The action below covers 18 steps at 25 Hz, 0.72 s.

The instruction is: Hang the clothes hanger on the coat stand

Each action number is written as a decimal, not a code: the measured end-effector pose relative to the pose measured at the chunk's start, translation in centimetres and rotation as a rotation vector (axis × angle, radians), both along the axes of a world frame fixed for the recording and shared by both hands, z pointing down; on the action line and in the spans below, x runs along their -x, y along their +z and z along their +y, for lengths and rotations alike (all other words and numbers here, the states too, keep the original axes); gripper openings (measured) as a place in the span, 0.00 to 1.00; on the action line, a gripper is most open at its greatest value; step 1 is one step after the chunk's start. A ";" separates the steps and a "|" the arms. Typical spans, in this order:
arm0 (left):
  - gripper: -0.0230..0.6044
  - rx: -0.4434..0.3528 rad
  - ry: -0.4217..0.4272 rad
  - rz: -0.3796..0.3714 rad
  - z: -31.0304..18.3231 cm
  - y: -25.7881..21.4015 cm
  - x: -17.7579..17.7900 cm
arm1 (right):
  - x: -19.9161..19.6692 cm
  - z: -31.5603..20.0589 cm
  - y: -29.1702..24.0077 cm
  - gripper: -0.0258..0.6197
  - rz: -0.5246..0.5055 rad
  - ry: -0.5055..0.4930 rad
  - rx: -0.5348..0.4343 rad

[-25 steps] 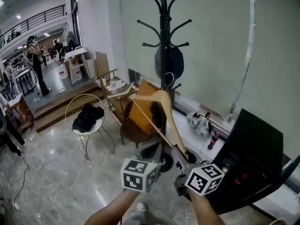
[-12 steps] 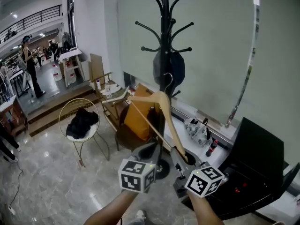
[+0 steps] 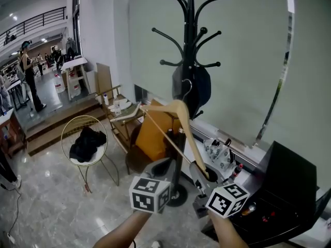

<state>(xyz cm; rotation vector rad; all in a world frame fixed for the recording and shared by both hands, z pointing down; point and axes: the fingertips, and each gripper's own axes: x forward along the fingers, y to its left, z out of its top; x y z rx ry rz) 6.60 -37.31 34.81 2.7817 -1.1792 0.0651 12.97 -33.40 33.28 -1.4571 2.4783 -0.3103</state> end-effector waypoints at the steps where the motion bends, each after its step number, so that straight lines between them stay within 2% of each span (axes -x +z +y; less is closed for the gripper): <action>1: 0.04 -0.002 0.002 0.005 -0.6 -0.2 0.2 | 0.1 -0.5 -0.2 0.10 0.002 0.003 -0.002; 18: 0.04 -0.016 0.070 0.031 -6.3 -1.3 0.8 | 0.7 -6.4 -3.0 0.10 0.039 0.076 -0.045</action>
